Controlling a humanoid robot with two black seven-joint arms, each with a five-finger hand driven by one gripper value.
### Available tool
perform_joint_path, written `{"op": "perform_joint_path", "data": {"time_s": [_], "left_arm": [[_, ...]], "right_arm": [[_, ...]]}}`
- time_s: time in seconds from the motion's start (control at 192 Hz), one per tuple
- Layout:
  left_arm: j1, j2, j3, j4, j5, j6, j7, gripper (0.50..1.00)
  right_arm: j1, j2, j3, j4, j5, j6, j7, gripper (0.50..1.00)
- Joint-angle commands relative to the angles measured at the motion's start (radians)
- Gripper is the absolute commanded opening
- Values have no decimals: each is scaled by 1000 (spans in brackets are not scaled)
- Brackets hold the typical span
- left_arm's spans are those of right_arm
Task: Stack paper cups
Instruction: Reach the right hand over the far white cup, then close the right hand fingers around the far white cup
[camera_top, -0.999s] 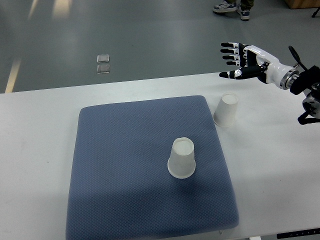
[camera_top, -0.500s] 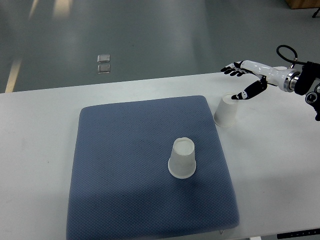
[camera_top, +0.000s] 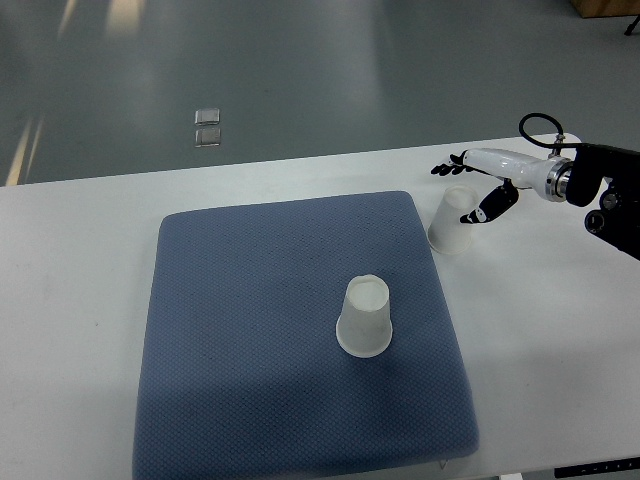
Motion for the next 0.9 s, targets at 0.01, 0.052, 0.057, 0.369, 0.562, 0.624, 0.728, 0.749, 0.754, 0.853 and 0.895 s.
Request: {"op": "perform_joint_path", "data": {"time_s": [0.01,0.052,0.057,0.369,0.562,0.624,0.728,0.749,0.754,0.853,0.895], "left_arm": [[0,0,0,0,0,0,1,1000],[0,0,0,0,0,0,1,1000],[0,0,0,0,0,0,1,1000],[0,0,0,0,0,0,1,1000],[0,0,0,0,1,0,1,1000],[0,0,0,0,0,0,-2,1000],[0,0,0,0,0,0,-2,1000],[0,0,0,0,0,0,-2,1000],[0,0,0,0,0,0,1,1000],[0,0,0,0,0,0,1,1000],[0,0,0,0,0,0,1,1000]], "right_arm": [[0,15,-26,-7,-12,-44,-18,836],[0,16,-32,-10,-12,-55,-18,834],[0,16,-32,-10,-12,-55,-18,834],[-1,29,-44,-66,-104,-61,-18,825],[0,33,-44,-79,-109,-61,-18,821],[0,33,-44,-79,-109,-61,-18,819],[-1,35,-44,-78,-107,-59,-17,815],[-1,35,-44,-78,-107,-59,-18,815],[-1,35,-44,-78,-106,-59,-18,815],[-1,35,-44,-78,-102,-59,-17,813],[-1,36,-44,-78,-102,-59,-17,813]]}}
